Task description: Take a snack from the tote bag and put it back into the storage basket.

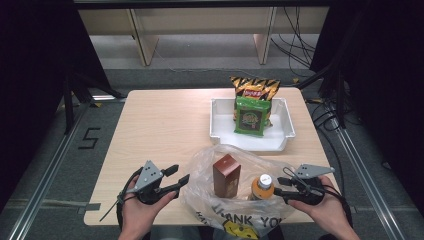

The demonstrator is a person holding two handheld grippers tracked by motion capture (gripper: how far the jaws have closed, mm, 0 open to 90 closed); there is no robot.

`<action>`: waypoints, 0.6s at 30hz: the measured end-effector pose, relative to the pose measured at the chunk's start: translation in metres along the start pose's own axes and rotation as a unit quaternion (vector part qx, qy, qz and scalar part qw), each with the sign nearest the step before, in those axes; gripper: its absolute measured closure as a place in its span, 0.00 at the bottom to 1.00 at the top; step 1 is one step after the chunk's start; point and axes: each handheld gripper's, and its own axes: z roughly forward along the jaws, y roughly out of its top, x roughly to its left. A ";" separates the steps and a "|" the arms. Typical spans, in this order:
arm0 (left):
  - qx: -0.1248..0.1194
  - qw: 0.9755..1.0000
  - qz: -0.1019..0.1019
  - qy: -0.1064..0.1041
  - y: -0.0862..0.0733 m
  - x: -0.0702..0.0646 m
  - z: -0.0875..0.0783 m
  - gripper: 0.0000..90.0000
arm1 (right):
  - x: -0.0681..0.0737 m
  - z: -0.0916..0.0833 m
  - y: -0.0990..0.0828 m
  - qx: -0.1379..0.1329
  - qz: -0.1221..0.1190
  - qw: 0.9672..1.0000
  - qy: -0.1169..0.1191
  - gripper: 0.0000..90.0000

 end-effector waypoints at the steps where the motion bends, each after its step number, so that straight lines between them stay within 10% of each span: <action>1: 0.000 1.000 -0.002 -0.001 0.000 0.000 0.000 0.54 | -0.002 -0.002 0.000 -0.003 -0.013 1.000 0.000 0.58; 18: -0.006 1.000 -0.002 -0.001 0.001 0.000 0.000 0.53 | 0.002 -0.039 0.019 -0.147 0.004 0.988 0.041 0.44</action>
